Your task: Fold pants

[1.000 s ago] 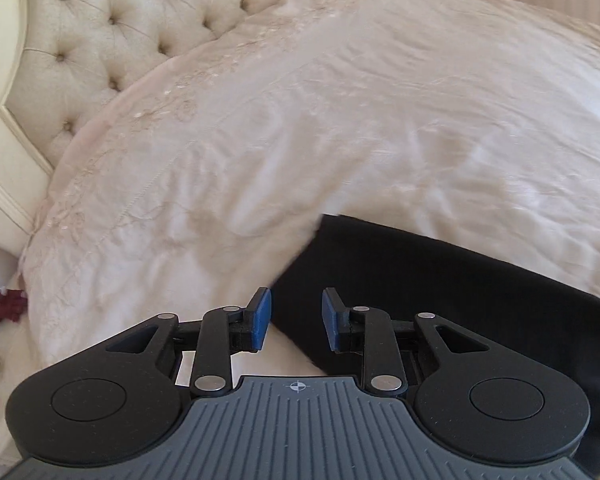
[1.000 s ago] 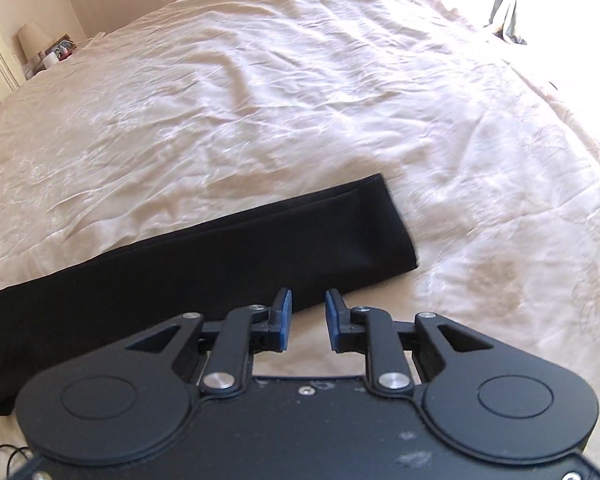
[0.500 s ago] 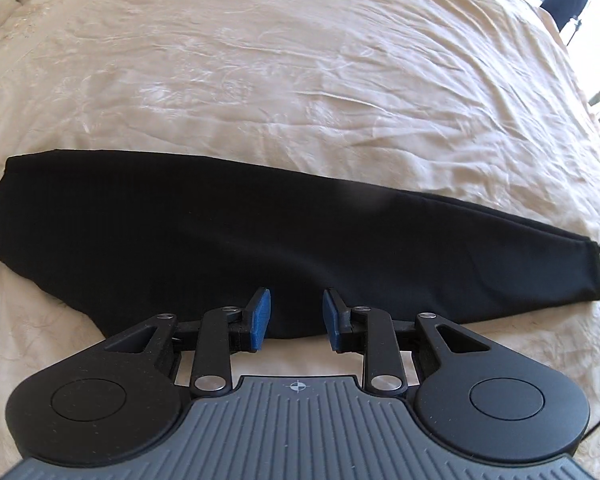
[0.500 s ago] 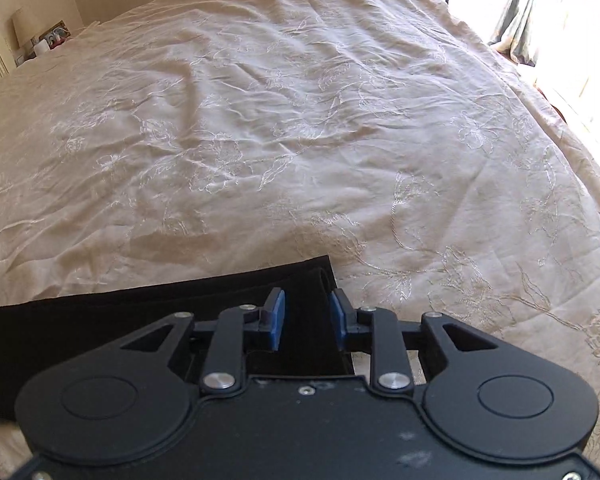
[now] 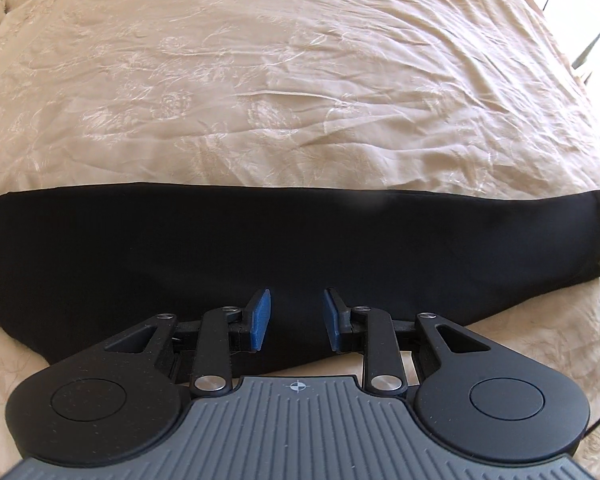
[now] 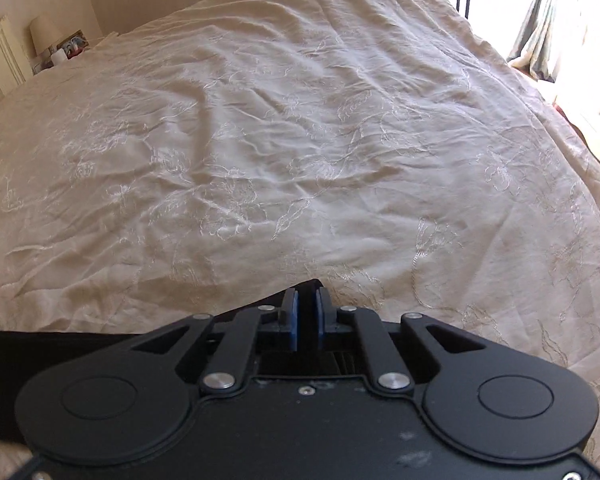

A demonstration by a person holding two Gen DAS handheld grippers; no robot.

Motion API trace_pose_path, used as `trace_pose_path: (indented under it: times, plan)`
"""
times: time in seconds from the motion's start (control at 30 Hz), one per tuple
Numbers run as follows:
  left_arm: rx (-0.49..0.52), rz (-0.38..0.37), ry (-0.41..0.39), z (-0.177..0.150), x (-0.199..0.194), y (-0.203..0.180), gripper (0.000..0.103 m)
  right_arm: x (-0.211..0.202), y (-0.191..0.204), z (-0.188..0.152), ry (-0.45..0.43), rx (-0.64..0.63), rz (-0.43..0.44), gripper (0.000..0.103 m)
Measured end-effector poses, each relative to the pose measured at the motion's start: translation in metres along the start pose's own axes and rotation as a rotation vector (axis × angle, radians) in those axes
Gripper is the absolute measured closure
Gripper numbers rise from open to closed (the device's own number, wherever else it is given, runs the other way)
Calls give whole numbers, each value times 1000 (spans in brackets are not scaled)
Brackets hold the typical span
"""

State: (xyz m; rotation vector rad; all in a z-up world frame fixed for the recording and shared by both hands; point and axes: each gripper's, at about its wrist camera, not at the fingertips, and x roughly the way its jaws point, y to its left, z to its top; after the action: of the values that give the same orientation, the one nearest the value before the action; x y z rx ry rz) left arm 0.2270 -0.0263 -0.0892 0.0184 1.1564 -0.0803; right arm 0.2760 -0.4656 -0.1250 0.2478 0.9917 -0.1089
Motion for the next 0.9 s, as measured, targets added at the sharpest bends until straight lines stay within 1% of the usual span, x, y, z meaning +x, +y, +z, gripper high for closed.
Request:
trace_pose_path:
  times: [0.07, 0.13, 0.17, 0.2, 0.27, 0.37, 0.47, 0.6, 0.67, 0.73, 0.77, 0.83, 0.9]
  plan:
    - [23, -7, -2, 5, 5, -11, 75, 14, -7, -2, 40, 22, -10, 92]
    - [51, -17, -9, 12, 10, -24, 75, 23, -7, -9, 70, 6, -28, 89]
    - [65, -26, -8, 15, 13, -31, 75, 23, -8, -13, 66, 2, -28, 85]
    - [80, -39, -9, 18, 15, -37, 75, 18, -10, -15, 45, 13, -22, 85]
    - [114, -62, -13, 23, 18, -52, 75, 3, -19, -18, 7, 66, 17, 75]
    - [165, -91, -22, 29, 26, -77, 75, -16, -32, -26, -16, 116, 54, 70]
    - [217, -102, -22, 33, 38, -101, 75, -25, -39, -38, 11, 135, 67, 68]
    - [251, -107, 6, 37, 59, -121, 75, -25, -46, -54, 47, 192, 104, 66]
    - [273, -76, 34, 36, 72, -127, 75, -21, -47, -54, 50, 200, 118, 66]
    - [290, -31, 76, 34, 87, -128, 75, -17, -45, -49, 45, 187, 122, 66]
    - [286, -23, 92, 32, 93, -126, 75, -14, -44, -47, 40, 175, 127, 65]
    - [262, -34, 102, 31, 99, -120, 74, -6, -44, -41, 34, 149, 158, 65]
    - [252, -38, 105, 31, 100, -118, 74, 6, -46, -37, 50, 138, 193, 64]
